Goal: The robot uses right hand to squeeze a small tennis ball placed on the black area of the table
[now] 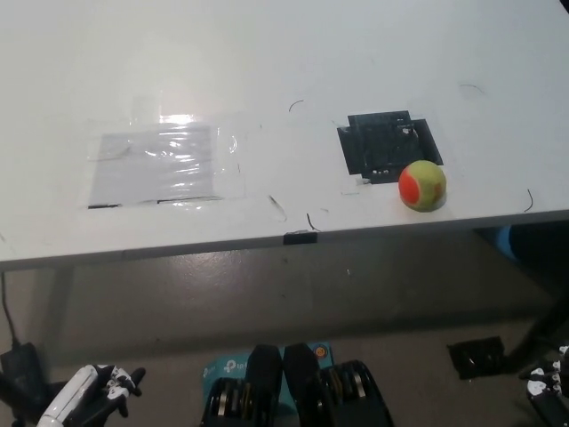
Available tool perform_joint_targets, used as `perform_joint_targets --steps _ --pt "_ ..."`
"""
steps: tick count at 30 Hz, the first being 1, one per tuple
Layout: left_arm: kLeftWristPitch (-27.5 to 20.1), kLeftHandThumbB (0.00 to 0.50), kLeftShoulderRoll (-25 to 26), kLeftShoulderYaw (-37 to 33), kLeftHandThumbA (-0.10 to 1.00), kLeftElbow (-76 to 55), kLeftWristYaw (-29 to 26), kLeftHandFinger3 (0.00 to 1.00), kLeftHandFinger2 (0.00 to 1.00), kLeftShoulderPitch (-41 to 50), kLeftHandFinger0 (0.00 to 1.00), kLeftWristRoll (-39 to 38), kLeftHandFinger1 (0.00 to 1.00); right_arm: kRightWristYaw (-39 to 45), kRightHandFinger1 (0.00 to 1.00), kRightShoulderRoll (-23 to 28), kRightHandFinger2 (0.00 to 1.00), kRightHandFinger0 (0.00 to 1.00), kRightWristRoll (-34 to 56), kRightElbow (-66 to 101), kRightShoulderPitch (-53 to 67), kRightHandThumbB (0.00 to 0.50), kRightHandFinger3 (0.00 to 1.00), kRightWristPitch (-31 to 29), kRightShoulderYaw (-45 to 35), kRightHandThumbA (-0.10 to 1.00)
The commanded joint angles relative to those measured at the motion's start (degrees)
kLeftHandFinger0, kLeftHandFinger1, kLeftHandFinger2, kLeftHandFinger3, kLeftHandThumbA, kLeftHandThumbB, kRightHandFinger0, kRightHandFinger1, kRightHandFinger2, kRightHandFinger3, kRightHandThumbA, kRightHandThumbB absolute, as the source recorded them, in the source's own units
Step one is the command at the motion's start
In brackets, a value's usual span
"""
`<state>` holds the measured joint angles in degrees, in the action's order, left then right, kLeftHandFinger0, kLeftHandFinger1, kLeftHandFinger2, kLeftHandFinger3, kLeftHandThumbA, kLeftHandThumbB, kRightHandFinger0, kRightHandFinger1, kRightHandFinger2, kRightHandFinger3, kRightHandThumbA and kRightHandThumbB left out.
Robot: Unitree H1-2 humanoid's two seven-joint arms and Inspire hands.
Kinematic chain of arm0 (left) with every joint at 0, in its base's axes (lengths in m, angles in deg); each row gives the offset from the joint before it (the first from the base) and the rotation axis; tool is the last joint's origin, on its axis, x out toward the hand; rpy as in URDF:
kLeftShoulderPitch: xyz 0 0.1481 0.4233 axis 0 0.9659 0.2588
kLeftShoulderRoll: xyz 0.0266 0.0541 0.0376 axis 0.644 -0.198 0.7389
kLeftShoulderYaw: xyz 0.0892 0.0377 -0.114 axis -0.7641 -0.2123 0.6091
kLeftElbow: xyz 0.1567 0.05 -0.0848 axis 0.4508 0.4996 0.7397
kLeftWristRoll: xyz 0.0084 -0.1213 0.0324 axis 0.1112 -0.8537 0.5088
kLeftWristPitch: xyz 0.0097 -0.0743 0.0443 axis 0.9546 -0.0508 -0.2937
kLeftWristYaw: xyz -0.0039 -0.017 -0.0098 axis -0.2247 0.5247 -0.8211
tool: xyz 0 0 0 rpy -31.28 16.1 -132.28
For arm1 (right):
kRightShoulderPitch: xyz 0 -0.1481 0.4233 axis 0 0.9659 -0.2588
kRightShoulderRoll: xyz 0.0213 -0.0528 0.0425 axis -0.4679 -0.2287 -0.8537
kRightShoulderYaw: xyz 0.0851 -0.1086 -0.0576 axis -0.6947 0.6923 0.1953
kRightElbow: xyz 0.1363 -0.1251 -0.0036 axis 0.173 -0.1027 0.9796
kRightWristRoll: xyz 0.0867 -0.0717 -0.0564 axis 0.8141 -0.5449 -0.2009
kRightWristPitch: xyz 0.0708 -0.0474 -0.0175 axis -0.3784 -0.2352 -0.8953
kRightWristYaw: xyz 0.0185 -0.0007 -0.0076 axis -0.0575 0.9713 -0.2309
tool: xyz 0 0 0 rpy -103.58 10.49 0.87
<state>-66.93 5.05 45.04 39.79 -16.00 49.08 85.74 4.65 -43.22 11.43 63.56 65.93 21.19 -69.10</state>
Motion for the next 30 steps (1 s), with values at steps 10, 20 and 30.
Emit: perform_joint_targets --steps 10,20,30 --pt "-2.1 0.441 0.5 1.1 0.71 0.0 -0.6 0.39 0.27 -0.8 0.10 -1.0 0.09 -3.6 0.18 1.5 0.45 0.07 -6.6 1.4 -0.8 0.174 0.80 -0.8 1.9 0.04" --pt "-1.6 0.453 0.5 1.1 0.73 -0.3 -1.0 0.38 0.26 -0.6 0.11 -0.6 0.09 -2.7 0.22 1.6 0.43 0.10 -5.7 1.1 -0.8 0.174 0.79 -0.9 1.6 0.03" --pt "-2.0 0.457 0.5 1.3 0.72 -0.1 -0.6 0.39 0.26 -0.7 0.08 -1.2 0.08 -1.0 0.11 2.2 0.30 0.05 -5.4 2.0 -0.6 0.169 0.72 0.8 2.1 0.07"
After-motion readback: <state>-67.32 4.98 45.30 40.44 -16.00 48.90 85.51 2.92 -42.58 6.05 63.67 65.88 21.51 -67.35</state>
